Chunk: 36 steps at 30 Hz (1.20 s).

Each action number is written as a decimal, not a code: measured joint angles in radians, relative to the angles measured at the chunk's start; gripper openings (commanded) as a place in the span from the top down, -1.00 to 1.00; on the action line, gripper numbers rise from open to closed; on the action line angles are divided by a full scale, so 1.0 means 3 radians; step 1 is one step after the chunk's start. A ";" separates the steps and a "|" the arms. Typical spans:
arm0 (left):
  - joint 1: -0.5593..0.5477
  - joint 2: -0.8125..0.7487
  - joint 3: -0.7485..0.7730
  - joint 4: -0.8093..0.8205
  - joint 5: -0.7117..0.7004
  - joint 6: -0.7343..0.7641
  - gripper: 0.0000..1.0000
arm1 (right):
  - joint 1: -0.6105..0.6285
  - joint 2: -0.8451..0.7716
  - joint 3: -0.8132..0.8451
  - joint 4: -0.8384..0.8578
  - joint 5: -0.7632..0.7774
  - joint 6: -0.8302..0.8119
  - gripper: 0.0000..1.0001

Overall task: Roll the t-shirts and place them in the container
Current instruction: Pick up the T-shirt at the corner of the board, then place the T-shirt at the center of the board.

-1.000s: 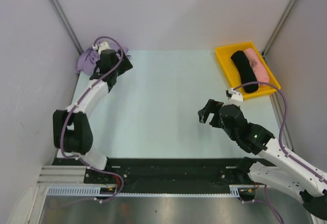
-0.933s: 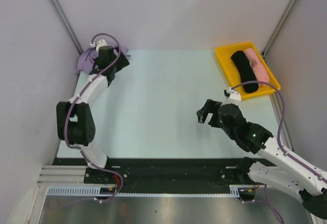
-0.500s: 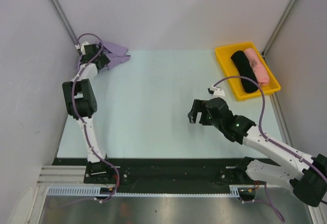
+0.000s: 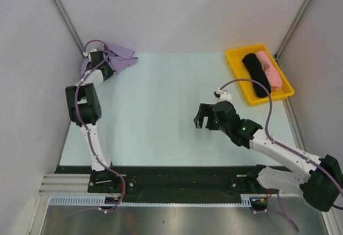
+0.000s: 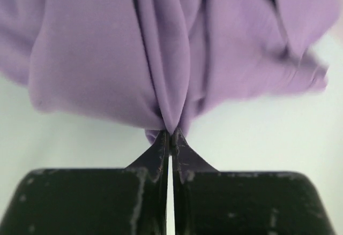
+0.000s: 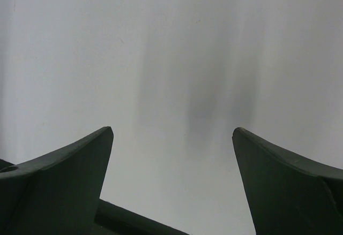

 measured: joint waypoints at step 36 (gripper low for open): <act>-0.1396 -0.3718 -0.3081 -0.0249 0.0537 0.0009 1.00 | 0.1328 0.1035 -0.0046 0.0918 0.0310 0.0444 -0.80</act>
